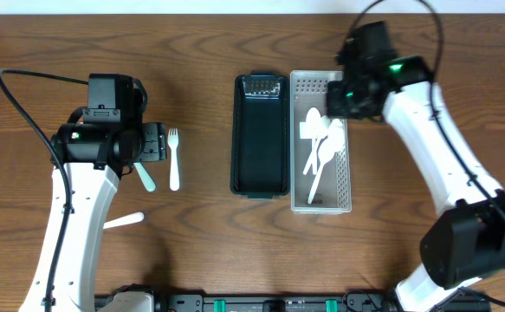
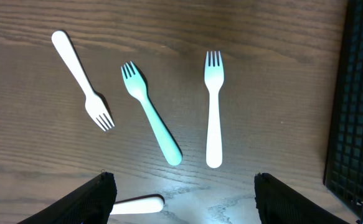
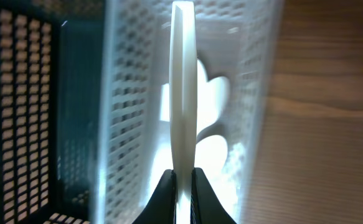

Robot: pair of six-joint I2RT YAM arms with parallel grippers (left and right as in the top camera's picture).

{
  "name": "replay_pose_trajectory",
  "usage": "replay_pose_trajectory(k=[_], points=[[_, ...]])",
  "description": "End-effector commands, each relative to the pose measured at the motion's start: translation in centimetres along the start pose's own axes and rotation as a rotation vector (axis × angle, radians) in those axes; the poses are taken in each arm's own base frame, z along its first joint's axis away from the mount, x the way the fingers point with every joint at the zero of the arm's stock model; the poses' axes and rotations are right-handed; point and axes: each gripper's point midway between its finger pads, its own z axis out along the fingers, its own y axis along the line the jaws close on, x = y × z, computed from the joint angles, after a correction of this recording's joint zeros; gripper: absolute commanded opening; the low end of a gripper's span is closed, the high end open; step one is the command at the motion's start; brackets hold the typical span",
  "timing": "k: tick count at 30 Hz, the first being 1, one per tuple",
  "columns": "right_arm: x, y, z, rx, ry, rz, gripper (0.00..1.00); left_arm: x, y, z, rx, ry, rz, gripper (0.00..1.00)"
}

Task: Pack container
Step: 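Place the spoon into the white tray and lift the right arm away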

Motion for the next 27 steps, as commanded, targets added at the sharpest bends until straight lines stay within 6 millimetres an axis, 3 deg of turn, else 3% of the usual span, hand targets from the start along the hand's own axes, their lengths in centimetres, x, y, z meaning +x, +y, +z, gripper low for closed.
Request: replay_pose_trajectory(k=[1,8,11,12,14,17,19,21,24,27], points=[[1.1,0.3,2.2,0.064,0.045,0.02,0.01,-0.4,0.4,-0.2,-0.014,-0.007,-0.012,0.74],[5.0,0.3,7.3,0.104,0.21,0.032,0.06,-0.4,0.4,-0.2,-0.013,-0.007,-0.012,0.74],[4.7,0.4,7.7,0.101,0.201,0.031,0.08,-0.4,0.4,-0.2,-0.014,-0.007,-0.011,0.75],[4.4,0.5,7.5,0.095,0.188,0.021,0.1,-0.4,0.4,-0.2,-0.014,-0.008,-0.012,0.83],[3.4,0.9,6.9,0.081,0.154,-0.004,0.21,-0.4,0.4,-0.2,-0.013,-0.008,-0.012,0.84],[1.1,1.6,4.9,0.056,0.082,-0.043,0.39,-0.4,0.4,-0.3,-0.013,-0.009,-0.012,0.9],[-1.1,2.3,2.7,0.034,0.01,-0.084,0.54,-0.6,0.4,-0.4,-0.013,-0.016,-0.012,0.94],[-3.3,2.7,-0.1,0.023,-0.065,-0.132,0.63,-1.0,0.4,-0.8,-0.012,-0.027,-0.013,0.94],[-6.7,2.3,-5.2,0.046,-0.198,-0.145,0.69,-2.0,0.4,-1.9,-0.009,-0.058,-0.016,0.94],[-9.6,0.4,-10.5,0.095,-0.329,-0.1,0.71,-3.9,0.4,-3.4,-0.005,-0.114,-0.021,0.93]])
